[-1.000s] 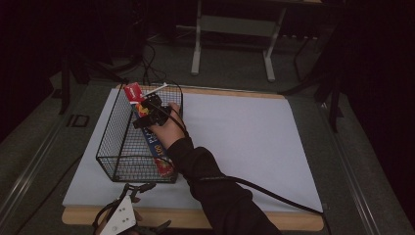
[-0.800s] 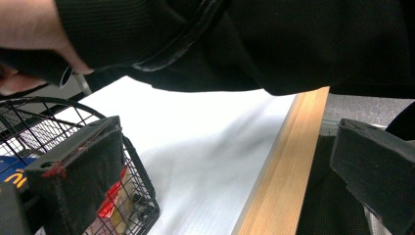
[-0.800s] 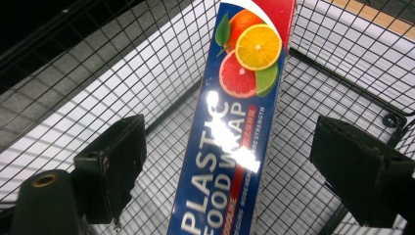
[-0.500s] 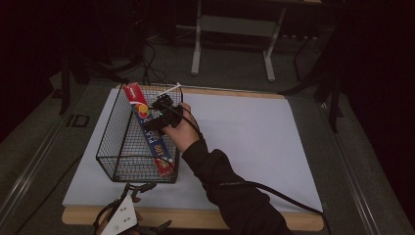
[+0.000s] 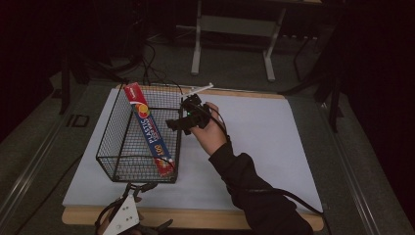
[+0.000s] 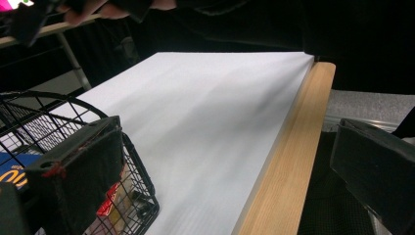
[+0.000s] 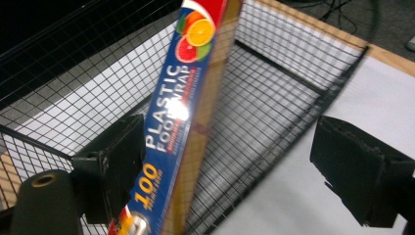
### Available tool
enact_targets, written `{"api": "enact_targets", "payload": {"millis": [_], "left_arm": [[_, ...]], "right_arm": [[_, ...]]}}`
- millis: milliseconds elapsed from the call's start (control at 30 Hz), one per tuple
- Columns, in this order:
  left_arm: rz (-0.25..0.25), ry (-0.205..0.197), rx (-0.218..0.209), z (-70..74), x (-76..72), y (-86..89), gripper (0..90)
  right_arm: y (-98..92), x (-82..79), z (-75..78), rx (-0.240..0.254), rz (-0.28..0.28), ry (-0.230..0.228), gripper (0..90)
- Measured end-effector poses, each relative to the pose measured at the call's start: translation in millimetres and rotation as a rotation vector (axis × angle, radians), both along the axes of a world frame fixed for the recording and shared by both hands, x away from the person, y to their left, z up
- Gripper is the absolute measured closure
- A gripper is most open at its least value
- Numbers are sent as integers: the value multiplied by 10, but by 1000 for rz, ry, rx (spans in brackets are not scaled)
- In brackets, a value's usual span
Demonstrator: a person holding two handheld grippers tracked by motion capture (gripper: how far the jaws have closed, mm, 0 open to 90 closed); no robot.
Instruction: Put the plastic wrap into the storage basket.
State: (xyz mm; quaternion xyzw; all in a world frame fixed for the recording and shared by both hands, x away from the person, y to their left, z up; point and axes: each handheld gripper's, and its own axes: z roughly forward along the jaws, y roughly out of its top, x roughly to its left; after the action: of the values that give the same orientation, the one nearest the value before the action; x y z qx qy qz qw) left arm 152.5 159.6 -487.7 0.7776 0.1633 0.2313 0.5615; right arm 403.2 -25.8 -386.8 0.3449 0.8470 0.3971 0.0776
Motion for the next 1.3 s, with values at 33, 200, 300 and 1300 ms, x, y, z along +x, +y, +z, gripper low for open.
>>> {"api": "enact_targets", "payload": {"millis": [33,200,300,1300], "left_arm": [[1,-1,0,0,-1,-1,1],[4,-2,0,1,-2,1,1],[3,-2,2,-1,-2,-1,1],[-3,-2,13,-3,1,-32,1]], "right_arm": [[-59,-4,8,-1,-3,-5,135],[-359,-10,-3,10,-35,-14,136],[-524,-10,-33,15,-52,-7,136],[-1660,-395,-584,26,-161,17,136]]}}
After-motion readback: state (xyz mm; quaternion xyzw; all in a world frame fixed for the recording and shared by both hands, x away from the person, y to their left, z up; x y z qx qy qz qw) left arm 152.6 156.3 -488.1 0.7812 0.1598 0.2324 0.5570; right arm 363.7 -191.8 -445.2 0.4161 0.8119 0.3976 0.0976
